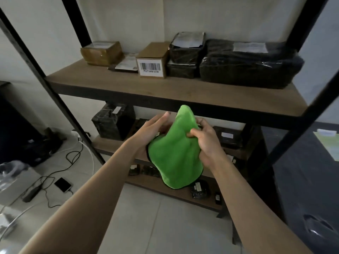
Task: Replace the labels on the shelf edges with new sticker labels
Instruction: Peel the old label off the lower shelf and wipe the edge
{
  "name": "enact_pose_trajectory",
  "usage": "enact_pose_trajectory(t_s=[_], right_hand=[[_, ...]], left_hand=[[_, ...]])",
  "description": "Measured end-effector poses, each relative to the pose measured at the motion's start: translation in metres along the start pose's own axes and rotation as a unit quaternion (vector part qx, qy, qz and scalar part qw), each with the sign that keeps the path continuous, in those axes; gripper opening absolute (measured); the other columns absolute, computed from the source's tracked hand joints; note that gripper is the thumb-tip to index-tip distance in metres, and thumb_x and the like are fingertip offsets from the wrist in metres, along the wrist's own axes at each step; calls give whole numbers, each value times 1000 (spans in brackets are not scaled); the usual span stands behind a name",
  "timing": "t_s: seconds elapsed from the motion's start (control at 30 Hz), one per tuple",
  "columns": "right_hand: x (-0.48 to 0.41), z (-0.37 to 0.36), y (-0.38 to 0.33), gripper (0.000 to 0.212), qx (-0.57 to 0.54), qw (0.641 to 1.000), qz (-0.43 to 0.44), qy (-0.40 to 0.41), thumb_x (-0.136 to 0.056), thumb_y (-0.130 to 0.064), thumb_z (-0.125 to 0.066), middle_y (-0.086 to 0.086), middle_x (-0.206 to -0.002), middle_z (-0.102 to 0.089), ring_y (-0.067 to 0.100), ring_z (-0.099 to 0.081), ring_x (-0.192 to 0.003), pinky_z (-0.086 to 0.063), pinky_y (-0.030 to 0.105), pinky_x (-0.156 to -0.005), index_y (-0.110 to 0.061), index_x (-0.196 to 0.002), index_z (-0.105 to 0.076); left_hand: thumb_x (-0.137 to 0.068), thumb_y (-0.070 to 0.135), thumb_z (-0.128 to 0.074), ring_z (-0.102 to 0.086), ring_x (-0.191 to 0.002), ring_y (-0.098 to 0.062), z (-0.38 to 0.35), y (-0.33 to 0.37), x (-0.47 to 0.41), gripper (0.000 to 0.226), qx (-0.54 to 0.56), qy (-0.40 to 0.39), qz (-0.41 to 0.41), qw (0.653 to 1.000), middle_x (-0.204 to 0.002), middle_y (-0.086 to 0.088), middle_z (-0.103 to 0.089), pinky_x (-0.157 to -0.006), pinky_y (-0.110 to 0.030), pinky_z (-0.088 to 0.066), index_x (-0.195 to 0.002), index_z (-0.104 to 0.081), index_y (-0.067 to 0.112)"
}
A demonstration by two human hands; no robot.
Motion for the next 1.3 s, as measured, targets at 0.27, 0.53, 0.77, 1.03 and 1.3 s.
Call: enact_pose_trajectory(t_s=[0.27,0.53,0.77,1.03,1.3], right_hand=[[-23,-27,24,35,-55,996,11,76,-84,0,-42,8,-80,-71,21,-68,-73,-56,36,-67,-18,-83,-72],[3,-16,27,18,52,929,181,318,-80,-34,-69,-1,-99,-59,21,-58,-98,-46,50,-90,-25,-65,-66],[-12,-17,9,17,68,907,238,340,-84,-11,-60,-11,-76,-67,6,-59,-70,-48,24,-67,-20,-69,-63],[-16,-33,4,20,226,822,356,381,-87,-22,-65,6,-71,-58,12,-52,-64,-41,17,-60,-4,-82,-57],[-11,-23,-12,24,259,728,423,474,-84,-14,-68,12,-96,-68,19,-63,-88,-49,19,-82,2,-102,-65]], left_hand=[[-93,42,-53,-68,-99,-21,2,-12,-29,30,14,-153,14,988,-106,-4,-71,-79,-31,-56,-109,-67,21],[-87,22,-65,-67,-80,-16,-3,-20,-34,12,-21,-216,-43,975,-88,-4,-71,-74,-26,-56,-94,-71,14],[-87,26,-66,-54,-84,-6,44,48,-36,12,-284,75,-351,889,-92,3,-62,-75,-23,-44,-96,-67,18],[-92,50,-48,-32,-135,-23,55,52,-49,55,-459,248,-461,718,-136,-4,-47,-110,-39,-9,-133,-46,13],[-85,61,-53,-32,-128,-21,56,48,-59,67,-463,280,-506,672,-128,-6,-51,-110,-43,-8,-130,-47,13]])
Point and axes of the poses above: each hand's wrist, its own x-axis away from the middle knuckle, its own z-axis out of the back of the hand, y = z × x, the point moved 10 cm from there along -x, towards the middle knuckle
